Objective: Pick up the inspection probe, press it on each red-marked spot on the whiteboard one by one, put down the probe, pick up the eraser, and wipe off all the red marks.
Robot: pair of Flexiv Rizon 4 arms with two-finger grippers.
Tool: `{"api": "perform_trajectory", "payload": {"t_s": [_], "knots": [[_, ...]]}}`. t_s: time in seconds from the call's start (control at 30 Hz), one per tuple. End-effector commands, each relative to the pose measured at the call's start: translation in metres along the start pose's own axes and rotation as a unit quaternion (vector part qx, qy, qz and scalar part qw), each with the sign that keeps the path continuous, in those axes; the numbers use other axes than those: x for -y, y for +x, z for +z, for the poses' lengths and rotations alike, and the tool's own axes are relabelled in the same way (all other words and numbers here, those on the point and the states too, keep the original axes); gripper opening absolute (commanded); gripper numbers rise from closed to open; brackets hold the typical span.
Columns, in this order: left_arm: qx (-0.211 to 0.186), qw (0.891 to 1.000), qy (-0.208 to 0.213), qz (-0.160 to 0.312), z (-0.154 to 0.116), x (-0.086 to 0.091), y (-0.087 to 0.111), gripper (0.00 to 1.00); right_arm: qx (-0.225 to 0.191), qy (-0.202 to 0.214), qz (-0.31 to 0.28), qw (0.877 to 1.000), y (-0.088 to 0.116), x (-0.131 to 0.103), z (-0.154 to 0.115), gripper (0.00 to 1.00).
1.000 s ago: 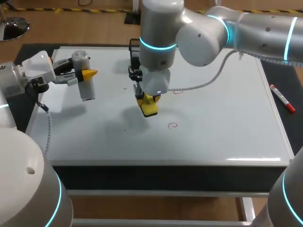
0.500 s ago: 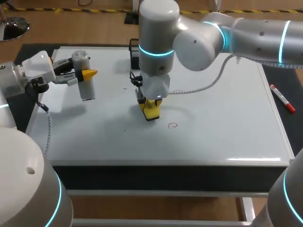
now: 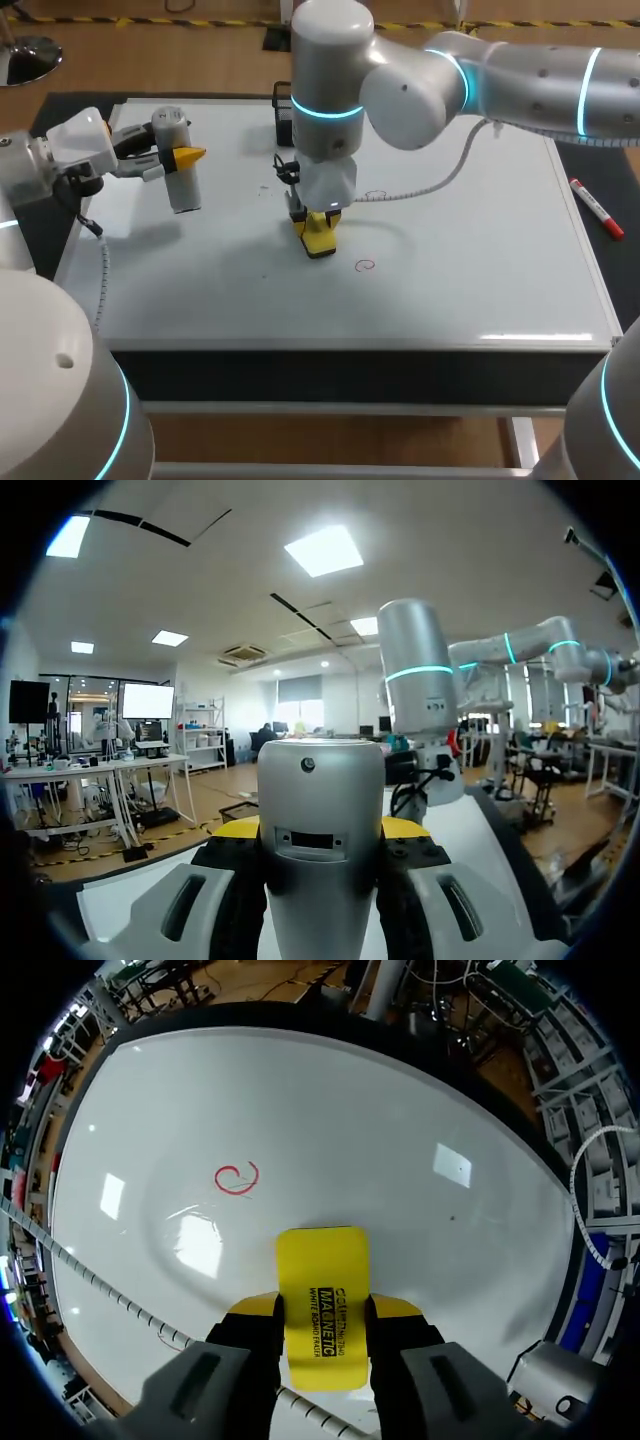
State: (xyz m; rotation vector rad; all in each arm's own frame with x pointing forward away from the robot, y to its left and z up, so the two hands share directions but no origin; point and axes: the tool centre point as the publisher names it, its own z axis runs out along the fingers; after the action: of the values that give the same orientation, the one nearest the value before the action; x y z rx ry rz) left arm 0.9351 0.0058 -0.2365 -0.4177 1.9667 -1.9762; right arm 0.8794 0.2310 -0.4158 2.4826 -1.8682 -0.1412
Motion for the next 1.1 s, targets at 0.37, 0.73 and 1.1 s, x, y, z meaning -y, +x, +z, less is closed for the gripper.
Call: {"api": "perform_trajectory", "payload": {"t_s": [0.37,0.73,1.1], "knots": [[0.001,1.000,0.002,0.001,0.000,0.000,0.000,0.00,-0.007,-0.013,0.025,1.000,0.025,0.008,0.005,0.00],[0.001,1.000,0.002,0.001,0.000,0.000,0.000,0.00,-0.015,-0.018,0.054,0.998,0.052,0.009,0.007,0.00],[0.001,1.000,0.002,0.001,0.000,0.000,0.000,0.00,-0.023,-0.016,0.070,0.997,0.069,0.009,0.003,0.00]]}}
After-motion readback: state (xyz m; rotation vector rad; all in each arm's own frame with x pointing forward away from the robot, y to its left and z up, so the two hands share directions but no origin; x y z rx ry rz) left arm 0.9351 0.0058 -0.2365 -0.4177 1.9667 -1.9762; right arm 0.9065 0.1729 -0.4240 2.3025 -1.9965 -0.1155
